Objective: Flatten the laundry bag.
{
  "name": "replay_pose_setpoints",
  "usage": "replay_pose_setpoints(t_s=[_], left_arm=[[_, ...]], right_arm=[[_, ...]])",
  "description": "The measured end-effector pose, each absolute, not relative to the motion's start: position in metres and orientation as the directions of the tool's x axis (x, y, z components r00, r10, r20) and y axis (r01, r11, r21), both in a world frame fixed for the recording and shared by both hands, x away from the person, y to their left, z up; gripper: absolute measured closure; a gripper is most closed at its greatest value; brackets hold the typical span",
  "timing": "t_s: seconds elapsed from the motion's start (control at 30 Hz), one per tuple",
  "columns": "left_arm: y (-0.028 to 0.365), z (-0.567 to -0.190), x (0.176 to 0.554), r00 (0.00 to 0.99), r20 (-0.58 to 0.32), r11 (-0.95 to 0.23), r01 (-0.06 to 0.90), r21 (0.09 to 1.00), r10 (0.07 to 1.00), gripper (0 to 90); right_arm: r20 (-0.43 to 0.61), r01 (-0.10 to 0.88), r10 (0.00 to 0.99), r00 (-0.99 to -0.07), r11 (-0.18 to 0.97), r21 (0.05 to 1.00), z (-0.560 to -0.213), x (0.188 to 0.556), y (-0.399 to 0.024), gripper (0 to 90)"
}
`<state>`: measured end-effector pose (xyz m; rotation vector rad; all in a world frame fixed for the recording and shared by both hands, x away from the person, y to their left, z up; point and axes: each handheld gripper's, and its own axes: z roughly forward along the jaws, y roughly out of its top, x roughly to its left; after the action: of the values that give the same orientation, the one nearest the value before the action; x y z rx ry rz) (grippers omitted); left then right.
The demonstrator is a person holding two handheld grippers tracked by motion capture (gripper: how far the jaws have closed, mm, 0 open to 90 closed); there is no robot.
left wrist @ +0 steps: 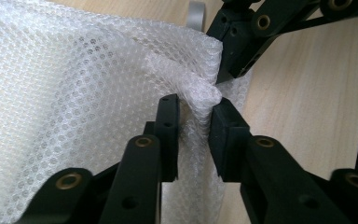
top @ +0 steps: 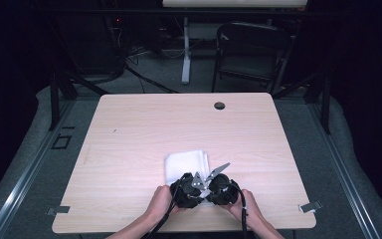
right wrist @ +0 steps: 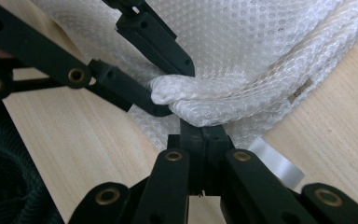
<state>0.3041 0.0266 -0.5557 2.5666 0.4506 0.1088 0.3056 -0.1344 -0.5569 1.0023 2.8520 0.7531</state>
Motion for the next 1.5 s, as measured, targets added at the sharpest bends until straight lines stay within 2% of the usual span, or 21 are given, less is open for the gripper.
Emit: replay_pose_setpoints(t_s=[0.23, 0.77, 0.87, 0.93, 1.5], left_arm=[[0.03, -0.554, 0.305, 0.933, -0.025, -0.783, 0.314, 0.537, 0.358, 83.7], [0.048, -0.528, 0.308, 0.918, -0.038, -0.717, 0.335, 0.612, 0.396, 84.9], [0.051, -0.523, 0.308, 0.916, -0.031, -0.709, 0.33, 0.623, 0.399, 84.9], [0.053, -0.521, 0.308, 0.914, -0.028, -0.701, 0.329, 0.633, 0.404, 84.9], [0.079, -0.504, 0.302, 0.892, -0.001, -0.651, 0.33, 0.684, 0.452, 84.8]], right_arm=[[0.123, 0.581, 0.597, -0.793, 0.681, 0.445, -0.557, 0.305, -0.134, 90.0], [0.119, 0.604, 0.628, -0.769, 0.652, 0.459, -0.558, 0.302, -0.132, 90.0], [0.109, 0.594, 0.614, -0.781, 0.679, 0.43, -0.556, 0.304, -0.134, 90.0], [0.126, 0.613, 0.633, -0.763, 0.65, 0.45, -0.557, 0.303, -0.134, 90.0], [0.08, 0.598, 0.629, -0.773, 0.681, 0.422, -0.555, 0.302, -0.133, 90.0]])
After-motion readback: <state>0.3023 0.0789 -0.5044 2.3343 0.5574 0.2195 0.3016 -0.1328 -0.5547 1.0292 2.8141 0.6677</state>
